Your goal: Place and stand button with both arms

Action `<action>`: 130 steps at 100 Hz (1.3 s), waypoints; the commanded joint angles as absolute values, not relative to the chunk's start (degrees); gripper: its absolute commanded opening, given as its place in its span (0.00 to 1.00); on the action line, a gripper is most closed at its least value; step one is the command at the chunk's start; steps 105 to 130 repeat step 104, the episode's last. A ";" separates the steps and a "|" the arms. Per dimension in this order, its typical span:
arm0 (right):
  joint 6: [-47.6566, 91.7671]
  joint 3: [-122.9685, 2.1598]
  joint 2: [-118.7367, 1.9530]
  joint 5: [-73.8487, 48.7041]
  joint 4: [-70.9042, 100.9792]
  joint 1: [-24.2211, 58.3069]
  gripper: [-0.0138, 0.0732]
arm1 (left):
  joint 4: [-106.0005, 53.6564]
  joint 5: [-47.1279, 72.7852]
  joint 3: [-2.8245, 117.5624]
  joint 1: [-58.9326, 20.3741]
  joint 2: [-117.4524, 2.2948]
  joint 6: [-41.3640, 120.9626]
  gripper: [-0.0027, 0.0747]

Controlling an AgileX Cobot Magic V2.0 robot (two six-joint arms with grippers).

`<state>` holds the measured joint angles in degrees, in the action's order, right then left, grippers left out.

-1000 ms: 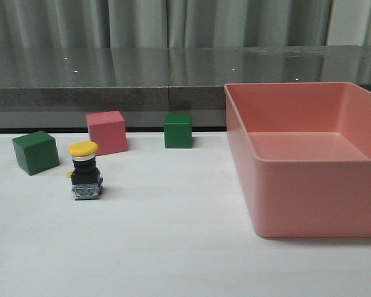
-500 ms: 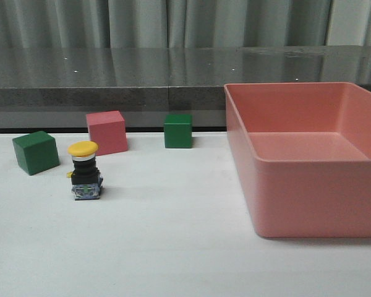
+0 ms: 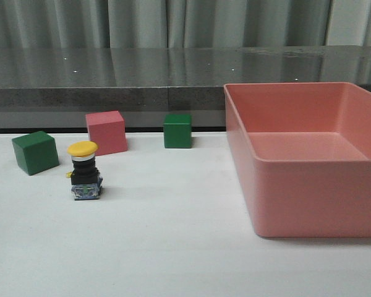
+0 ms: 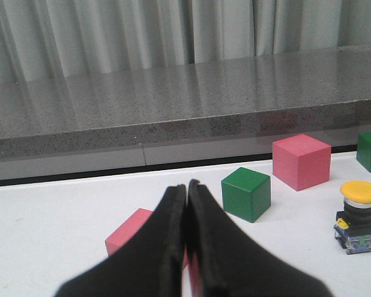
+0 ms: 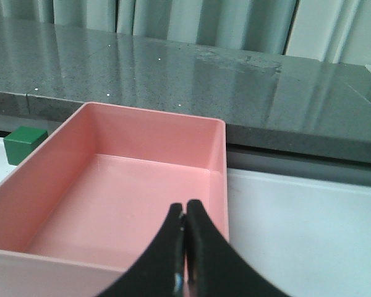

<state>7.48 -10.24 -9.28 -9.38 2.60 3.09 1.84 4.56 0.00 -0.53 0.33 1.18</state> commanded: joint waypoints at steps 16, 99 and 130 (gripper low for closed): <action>2.13 -3.21 0.16 -4.15 0.73 2.62 0.09 | 1.35 0.00 -1.65 -0.42 2.11 0.56 0.01; 1.45 0.83 1.66 -1.99 0.85 2.62 0.09 | 1.35 0.00 -1.65 -0.42 2.11 0.56 0.01; 1.45 0.83 1.66 -1.99 0.85 2.62 0.09 | 1.35 0.00 -1.65 -0.42 2.11 0.56 0.01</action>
